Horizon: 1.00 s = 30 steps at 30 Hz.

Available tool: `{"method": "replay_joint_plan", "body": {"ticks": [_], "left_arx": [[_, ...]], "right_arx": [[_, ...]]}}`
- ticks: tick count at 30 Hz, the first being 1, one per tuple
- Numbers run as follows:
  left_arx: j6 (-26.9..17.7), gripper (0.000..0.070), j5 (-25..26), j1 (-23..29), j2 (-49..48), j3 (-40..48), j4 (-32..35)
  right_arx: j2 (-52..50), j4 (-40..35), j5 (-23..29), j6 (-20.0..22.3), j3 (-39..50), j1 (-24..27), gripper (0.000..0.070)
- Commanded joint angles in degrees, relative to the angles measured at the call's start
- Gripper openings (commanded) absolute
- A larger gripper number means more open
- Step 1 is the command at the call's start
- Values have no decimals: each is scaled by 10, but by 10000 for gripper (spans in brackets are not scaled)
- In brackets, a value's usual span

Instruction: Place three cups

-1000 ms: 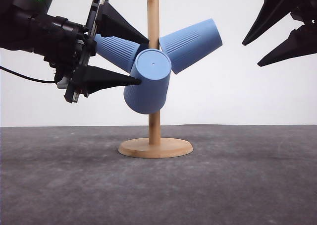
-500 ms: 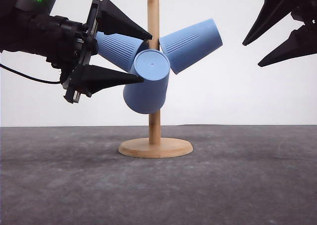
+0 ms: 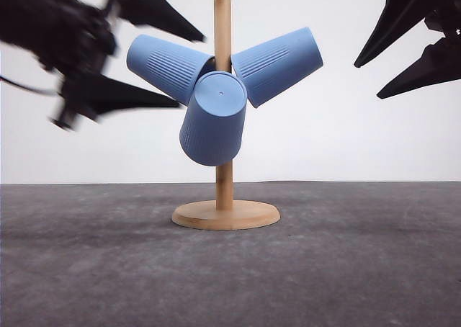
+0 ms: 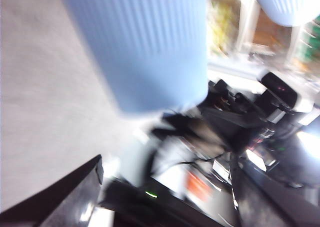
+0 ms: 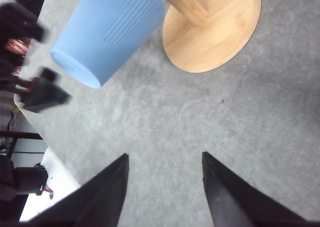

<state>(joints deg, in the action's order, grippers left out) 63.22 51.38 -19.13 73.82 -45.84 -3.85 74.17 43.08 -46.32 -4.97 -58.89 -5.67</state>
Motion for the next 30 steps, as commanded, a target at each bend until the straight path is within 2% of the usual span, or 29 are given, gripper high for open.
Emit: {"method": "replay_joint_plan", "body": {"ticks": [1,3,7,10,13,16,22,27,30], "left_arx": [[-154,427,-51,5,-20,-6,-62],[-223,384,-107,15,-53,-6,-110],[-347,380,-210,39,-110,-6,-166],[-434,380,-288,54,-142,-6,-177],[-510,380,-331,68,-167,-6,-180],[-573,380,-339,74,-195,-6,-191],[-624,380,-340,77,-240,-6,-253],[-625,380,-340,76,-256,-6,-285],[-620,383,-338,76,-256,-6,-296]], "right_arx": [[6,2,4,14,-12,-2,292],[6,11,25,20,-12,-2,292],[6,37,97,43,-12,-2,291],[5,44,153,55,-12,-2,291],[-3,47,203,70,-12,-2,292],[-25,43,237,87,-12,-2,292],[-107,-38,243,93,16,-2,292],[-167,-92,243,102,64,-2,292],[-178,-94,242,101,76,-2,293]]}}
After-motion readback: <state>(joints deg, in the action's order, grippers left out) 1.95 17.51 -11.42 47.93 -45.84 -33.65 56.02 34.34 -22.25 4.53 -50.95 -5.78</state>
